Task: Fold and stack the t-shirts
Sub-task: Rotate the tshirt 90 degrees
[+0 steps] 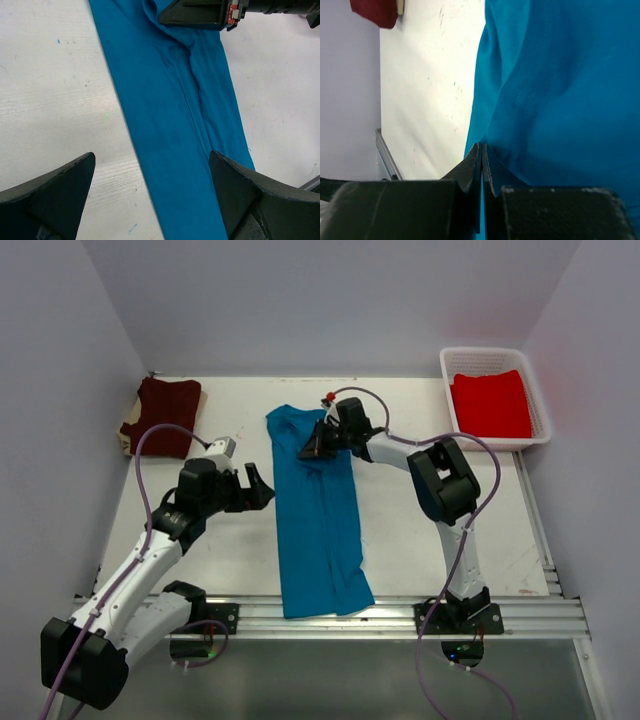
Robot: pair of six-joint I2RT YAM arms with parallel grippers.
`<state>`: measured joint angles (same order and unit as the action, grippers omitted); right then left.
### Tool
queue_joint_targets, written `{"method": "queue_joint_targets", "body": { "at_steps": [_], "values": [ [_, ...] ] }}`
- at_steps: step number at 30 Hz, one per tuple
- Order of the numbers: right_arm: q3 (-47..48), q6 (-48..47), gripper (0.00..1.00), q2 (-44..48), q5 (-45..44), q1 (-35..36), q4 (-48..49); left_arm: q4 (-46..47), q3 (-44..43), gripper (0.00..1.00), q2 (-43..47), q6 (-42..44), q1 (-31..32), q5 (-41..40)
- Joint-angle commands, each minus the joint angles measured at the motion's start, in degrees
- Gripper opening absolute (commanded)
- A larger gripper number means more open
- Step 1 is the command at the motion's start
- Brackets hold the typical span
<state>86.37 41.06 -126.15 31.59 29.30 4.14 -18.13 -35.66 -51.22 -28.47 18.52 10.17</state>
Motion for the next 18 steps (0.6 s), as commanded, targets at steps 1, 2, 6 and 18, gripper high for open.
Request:
{"method": "queue_joint_targets", "body": {
  "at_steps": [1,2,6,18],
  "values": [
    [3.02,-2.47,0.0,0.2,2.68,0.76,-1.15,1.08,0.59,1.0,0.95,-0.09,0.2,-0.42],
    [3.1,-2.74,0.0,0.11,2.77,0.93,-1.41,1.25,0.59,1.0,0.95,-0.1,0.2,-0.33],
    [3.72,-4.49,0.0,-0.06,2.68,1.37,-3.61,1.43,0.94,1.0,0.86,-0.27,0.2,-0.42],
    [-2.6,-11.61,0.82,12.4,-9.26,2.34,-12.4,8.36,3.14,1.0,-0.11,-1.76,0.2,1.16]
  ]
}}
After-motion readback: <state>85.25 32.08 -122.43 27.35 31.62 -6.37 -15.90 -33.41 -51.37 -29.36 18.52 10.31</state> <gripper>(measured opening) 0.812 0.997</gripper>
